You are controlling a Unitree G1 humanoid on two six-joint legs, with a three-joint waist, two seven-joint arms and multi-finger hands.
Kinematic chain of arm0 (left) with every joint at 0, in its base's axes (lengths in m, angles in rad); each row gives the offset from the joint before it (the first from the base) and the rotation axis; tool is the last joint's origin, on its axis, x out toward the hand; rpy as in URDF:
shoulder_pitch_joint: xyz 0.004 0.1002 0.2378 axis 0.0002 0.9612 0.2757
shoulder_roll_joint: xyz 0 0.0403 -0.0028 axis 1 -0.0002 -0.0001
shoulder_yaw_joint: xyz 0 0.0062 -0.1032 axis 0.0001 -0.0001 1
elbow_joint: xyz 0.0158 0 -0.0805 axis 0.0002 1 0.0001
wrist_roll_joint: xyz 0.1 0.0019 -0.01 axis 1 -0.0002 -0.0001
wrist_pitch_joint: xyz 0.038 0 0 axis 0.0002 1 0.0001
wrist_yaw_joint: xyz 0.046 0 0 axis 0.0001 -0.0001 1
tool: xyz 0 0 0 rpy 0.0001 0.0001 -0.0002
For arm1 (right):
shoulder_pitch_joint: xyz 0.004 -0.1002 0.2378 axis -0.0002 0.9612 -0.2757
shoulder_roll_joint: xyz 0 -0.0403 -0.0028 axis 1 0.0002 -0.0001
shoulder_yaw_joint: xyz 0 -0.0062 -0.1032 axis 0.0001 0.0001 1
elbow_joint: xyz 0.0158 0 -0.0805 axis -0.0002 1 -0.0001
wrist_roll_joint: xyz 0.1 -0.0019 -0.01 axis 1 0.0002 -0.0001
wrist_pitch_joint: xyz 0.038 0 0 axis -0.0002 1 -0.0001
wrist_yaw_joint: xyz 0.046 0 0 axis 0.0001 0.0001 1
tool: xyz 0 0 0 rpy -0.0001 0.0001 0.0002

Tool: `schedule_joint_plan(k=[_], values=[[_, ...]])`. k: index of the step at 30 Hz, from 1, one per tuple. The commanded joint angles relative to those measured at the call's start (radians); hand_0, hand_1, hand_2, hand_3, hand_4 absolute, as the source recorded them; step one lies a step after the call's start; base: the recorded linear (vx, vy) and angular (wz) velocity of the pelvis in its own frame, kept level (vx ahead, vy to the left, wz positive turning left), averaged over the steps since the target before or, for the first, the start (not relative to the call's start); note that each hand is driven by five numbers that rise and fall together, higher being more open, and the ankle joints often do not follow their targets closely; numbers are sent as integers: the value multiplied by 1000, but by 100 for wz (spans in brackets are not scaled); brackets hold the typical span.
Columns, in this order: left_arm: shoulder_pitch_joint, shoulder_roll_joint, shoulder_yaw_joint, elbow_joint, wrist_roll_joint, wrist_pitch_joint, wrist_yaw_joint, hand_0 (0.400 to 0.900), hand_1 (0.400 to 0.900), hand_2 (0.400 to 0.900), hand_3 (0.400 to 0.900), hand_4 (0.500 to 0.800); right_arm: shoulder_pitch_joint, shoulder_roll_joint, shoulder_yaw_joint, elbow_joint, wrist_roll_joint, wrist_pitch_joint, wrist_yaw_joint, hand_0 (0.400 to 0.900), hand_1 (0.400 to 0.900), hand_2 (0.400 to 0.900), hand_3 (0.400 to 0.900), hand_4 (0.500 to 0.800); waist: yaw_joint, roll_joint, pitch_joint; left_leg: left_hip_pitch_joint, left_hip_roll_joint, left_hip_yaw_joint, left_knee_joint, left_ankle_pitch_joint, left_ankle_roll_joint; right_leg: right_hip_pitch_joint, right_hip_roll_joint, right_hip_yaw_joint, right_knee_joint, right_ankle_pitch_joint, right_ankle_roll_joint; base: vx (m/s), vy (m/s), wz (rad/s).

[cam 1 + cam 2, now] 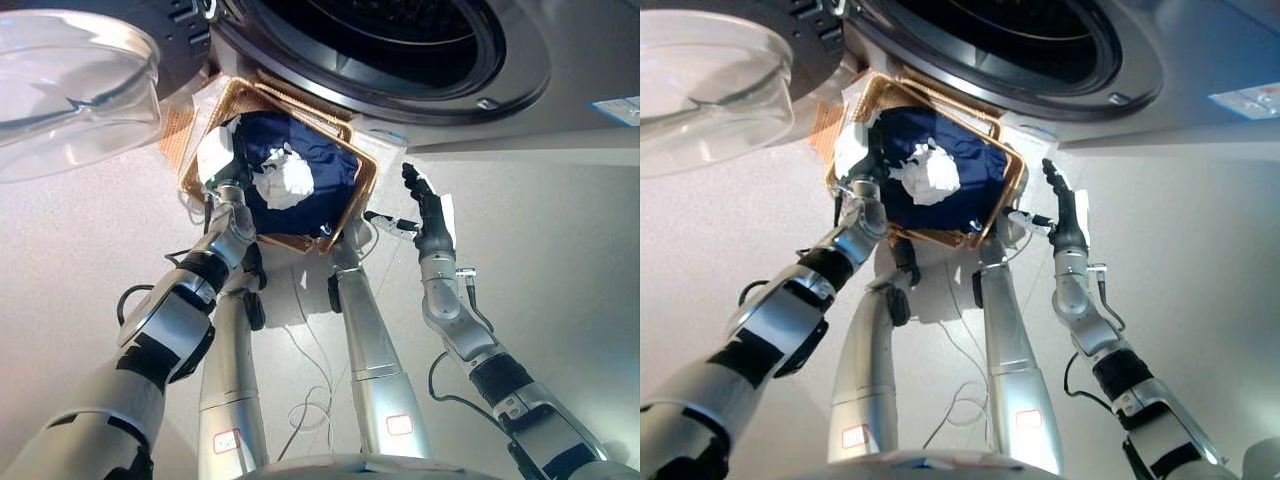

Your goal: Put the clothes in the basket into the washing machine.

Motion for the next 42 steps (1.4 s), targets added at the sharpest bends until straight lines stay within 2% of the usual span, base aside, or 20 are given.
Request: schedule_joint_plan(k=[1,9,14,23,35,42], values=[[-33,14,26,10,56,-8,57,900,900,900,900,800,10,-14,6,-144,-36,-82,-60,900,900,900,900,800,-51,70,13,-8,12,-5,119,-111,-18,-42,50,-5,-88,77,41,1,-44,-8],[-69,42,27,20,52,-1,65,900,900,900,900,800,18,-21,-3,-193,-41,-98,-63,900,900,900,900,800,-58,74,21,-87,36,-9,223,-159,-12,-114,76,-17,3,39,34,-2,-37,-8],[-81,40,26,15,25,-11,63,900,900,900,900,800,10,-15,1,-206,-31,-100,-66,900,900,900,900,800,-66,75,36,-119,49,-5,268,-185,-3,-147,88,-24,46,24,28,8,-17,-7],[-44,-22,4,-11,37,-2,35,900,900,900,900,800,16,-7,-8,-210,-48,-82,-64,900,900,900,900,800,-69,72,45,-152,45,6,283,-195,11,-178,95,-28,54,24,27,6,1,-7],[-25,-48,-24,25,104,35,6,900,900,900,900,800,22,-12,-31,-229,-54,-76,-58,900,900,900,900,800,-59,71,46,-198,50,4,313,-203,24,-207,91,-36,70,26,31,-5,4,-3],[-13,-43,-49,79,204,99,0,900,900,900,900,800,22,-14,-33,-237,-59,-79,-53,900,900,900,900,800,-54,71,59,-210,54,-4,322,-201,26,-208,87,-48,74,25,29,0,0,0]])
